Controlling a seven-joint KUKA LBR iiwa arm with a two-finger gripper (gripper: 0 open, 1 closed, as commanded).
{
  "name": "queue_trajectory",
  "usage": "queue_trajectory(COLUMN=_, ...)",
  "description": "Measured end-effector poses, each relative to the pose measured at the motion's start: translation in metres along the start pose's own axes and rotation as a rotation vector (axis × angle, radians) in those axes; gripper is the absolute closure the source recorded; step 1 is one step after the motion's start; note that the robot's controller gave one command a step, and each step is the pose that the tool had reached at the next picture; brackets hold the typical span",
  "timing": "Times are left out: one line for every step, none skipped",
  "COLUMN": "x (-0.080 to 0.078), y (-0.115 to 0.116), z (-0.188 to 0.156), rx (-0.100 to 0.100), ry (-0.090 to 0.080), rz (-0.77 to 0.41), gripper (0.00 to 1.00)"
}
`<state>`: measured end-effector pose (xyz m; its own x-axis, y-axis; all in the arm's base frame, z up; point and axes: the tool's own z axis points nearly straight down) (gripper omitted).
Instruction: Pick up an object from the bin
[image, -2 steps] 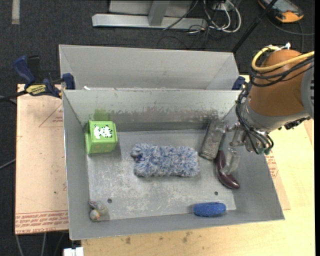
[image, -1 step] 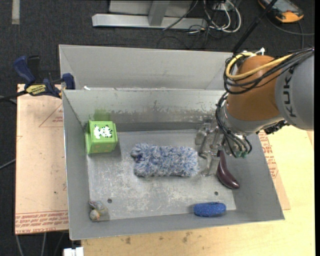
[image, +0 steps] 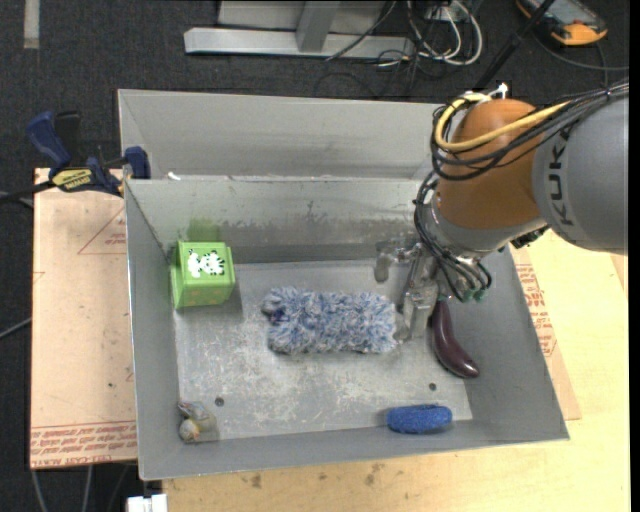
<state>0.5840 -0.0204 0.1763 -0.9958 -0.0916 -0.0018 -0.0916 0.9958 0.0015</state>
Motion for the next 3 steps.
queue_trajectory(x=0.014, y=0.038, z=0.095, rx=0.0, ry=0.0, rz=0.0, gripper=1.0)
queue_trajectory(x=0.014, y=0.038, z=0.095, rx=0.0, ry=0.0, rz=0.0, gripper=1.0)
queue_trajectory(x=0.025, y=0.022, z=0.038, rx=0.001, ry=0.0, rz=-0.009, gripper=1.0)
